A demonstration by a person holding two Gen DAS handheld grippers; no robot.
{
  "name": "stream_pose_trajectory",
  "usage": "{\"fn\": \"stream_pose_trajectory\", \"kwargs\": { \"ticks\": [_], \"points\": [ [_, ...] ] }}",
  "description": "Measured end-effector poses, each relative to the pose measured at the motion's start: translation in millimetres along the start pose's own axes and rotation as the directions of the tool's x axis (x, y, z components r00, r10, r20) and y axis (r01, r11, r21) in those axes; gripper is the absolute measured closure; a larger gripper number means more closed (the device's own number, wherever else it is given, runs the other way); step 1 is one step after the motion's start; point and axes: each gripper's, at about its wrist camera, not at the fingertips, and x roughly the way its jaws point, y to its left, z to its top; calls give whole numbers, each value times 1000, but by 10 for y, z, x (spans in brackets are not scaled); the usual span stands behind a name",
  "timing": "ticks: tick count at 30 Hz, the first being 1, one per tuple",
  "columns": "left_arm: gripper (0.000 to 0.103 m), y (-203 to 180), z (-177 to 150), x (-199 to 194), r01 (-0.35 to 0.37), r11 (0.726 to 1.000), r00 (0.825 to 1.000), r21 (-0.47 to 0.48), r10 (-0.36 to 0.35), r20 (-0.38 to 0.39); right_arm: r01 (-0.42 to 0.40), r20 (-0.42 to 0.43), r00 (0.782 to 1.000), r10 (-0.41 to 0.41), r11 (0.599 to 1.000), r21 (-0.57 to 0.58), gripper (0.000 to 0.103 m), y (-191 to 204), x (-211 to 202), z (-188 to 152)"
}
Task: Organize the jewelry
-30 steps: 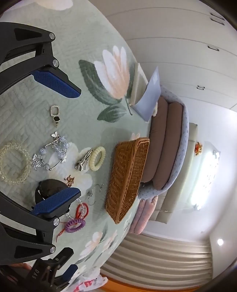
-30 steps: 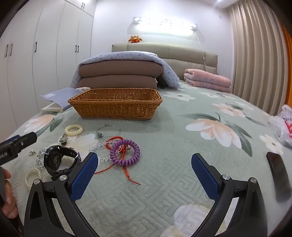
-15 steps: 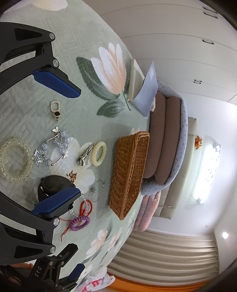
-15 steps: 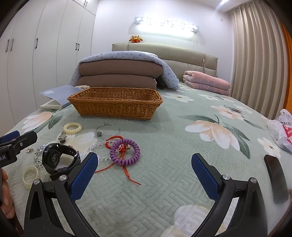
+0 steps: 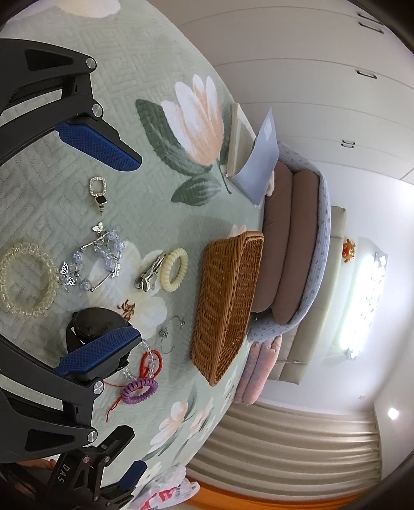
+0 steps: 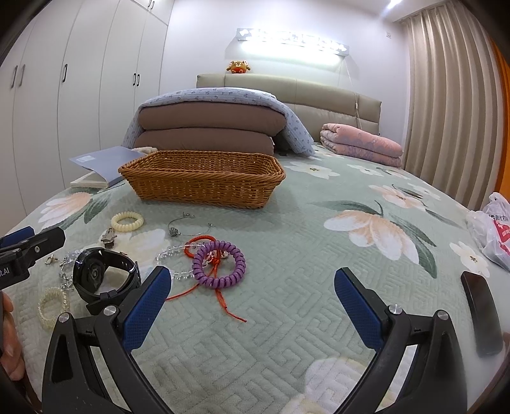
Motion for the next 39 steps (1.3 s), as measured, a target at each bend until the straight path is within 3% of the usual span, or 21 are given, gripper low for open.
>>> {"fn": "stream_pose_trajectory", "kwargs": {
  "ticks": [39],
  "points": [
    [4, 24, -22, 10, 0, 1000, 1000, -1, 0, 0, 1, 7, 1000, -1, 1000, -7, 0, 15, -14, -10]
  ]
}}
